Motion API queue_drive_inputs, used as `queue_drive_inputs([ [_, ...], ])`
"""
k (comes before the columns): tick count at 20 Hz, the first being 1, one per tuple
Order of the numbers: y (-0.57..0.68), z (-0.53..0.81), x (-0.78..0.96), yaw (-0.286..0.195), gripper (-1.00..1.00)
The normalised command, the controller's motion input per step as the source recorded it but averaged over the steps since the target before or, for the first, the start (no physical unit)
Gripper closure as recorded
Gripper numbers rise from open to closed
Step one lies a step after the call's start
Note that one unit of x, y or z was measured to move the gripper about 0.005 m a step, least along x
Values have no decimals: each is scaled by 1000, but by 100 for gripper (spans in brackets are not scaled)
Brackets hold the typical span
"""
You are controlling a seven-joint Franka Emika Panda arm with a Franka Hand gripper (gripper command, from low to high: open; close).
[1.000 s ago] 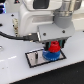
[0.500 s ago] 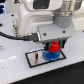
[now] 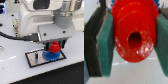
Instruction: Insert the blue gear onto the right peg, followed by the red gear
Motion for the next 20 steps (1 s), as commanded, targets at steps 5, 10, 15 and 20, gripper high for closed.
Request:
queue_drive_inputs([
  [5,-56,317,197,0,100],
  [10,-18,83,78,0,100],
  [15,-118,-79,132,0,100],
  [20,-88,-143,130,0,100],
])
